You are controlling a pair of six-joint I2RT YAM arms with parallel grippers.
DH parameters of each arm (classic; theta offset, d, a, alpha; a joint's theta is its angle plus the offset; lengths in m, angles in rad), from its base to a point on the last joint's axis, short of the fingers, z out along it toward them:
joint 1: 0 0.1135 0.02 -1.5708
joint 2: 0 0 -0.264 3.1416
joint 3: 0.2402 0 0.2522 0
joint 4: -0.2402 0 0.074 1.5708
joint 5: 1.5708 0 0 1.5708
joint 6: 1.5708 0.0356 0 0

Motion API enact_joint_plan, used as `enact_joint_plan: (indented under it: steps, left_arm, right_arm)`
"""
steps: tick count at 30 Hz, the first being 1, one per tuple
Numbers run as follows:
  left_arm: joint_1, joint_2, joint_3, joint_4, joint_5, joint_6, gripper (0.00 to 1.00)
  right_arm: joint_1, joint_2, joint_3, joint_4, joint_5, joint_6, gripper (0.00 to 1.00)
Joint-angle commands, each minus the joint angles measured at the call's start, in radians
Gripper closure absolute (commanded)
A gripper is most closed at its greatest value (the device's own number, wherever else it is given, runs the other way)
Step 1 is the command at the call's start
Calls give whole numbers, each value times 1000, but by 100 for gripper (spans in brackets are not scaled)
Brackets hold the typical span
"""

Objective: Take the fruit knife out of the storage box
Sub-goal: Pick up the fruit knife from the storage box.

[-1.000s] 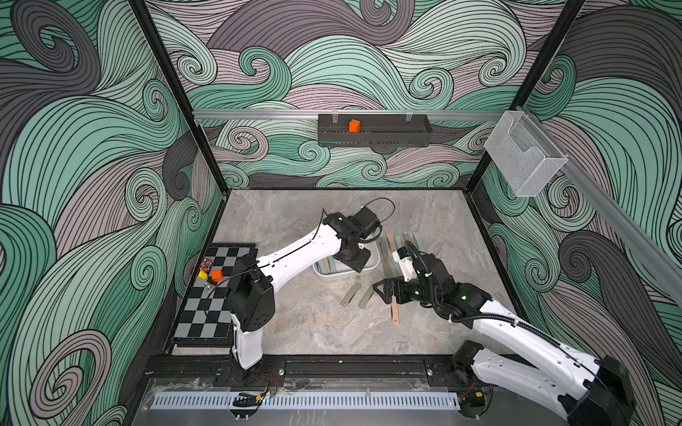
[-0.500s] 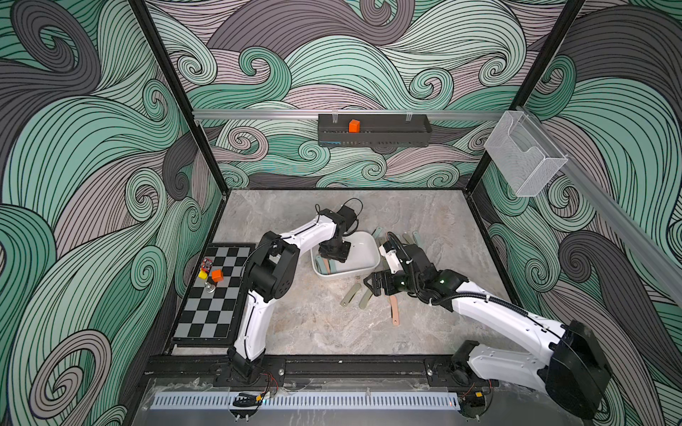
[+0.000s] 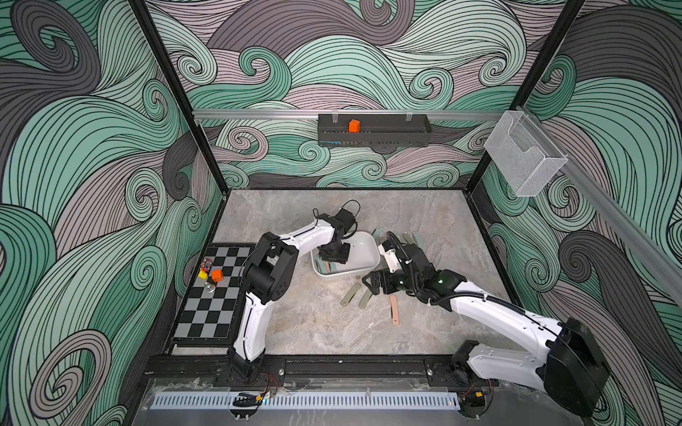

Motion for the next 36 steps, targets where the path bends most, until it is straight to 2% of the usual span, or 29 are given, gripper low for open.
enact_joint_plan:
  steps: [1, 16, 22, 29, 30, 32, 36]
  left_arm:
    - [-3, -42, -5, 14, -8, -8, 54]
    - [8, 40, -17, 8, -59, -8, 53]
    - [9, 110, 37, -43, -112, 9, 53]
    - [9, 162, 30, -11, -109, 0, 54]
    - [11, 166, 31, -7, -105, 1, 55]
    - [11, 174, 34, -6, -94, 0, 65]
    - [11, 172, 26, -1, -83, 0, 74]
  right_arm:
    - [5, -11, -7, 18, -1, 2, 2]
    - [6, -7, -6, 20, -3, 6, 2]
    - [6, -11, -2, 21, -1, 7, 2]
    - [5, -21, -3, 15, -3, 7, 2]
    - [5, -25, -4, 11, 2, 5, 2]
    - [5, -33, -6, 9, 10, 4, 2]
    - [5, -39, -4, 5, 14, 3, 2]
